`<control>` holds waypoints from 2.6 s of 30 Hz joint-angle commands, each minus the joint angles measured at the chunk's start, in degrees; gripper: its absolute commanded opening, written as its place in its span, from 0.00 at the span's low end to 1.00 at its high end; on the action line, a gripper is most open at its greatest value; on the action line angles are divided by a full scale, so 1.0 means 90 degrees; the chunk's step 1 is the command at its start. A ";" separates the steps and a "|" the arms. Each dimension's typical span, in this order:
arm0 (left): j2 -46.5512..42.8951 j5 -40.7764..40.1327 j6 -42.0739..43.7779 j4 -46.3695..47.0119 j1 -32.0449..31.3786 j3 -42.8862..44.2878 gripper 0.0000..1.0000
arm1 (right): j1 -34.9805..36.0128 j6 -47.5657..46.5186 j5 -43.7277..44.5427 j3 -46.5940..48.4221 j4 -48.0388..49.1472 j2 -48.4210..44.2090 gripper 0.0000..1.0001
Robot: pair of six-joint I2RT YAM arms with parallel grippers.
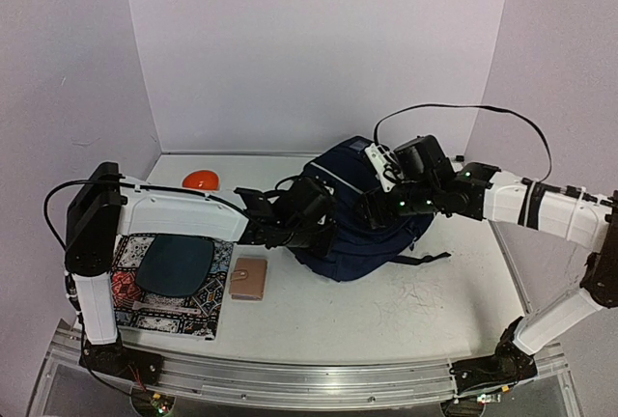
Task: Pack the student bag
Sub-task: Unzip the second largest pocket of the student bag.
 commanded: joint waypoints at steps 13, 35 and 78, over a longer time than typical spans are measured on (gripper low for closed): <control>-0.1041 0.0670 -0.0381 0.0068 0.0430 -0.0159 0.00 | 0.0014 -0.1454 -0.1014 0.0967 -0.0276 0.1152 0.64; -0.1810 0.1450 -0.0549 0.0351 0.0734 -0.0420 0.00 | 0.0040 -0.1806 0.1501 0.1160 -0.0354 0.1563 0.07; 0.0040 -0.2493 -0.0029 0.0708 -0.0404 0.0183 0.12 | 0.0040 -0.1132 -0.0802 0.1808 -0.0950 0.1136 0.00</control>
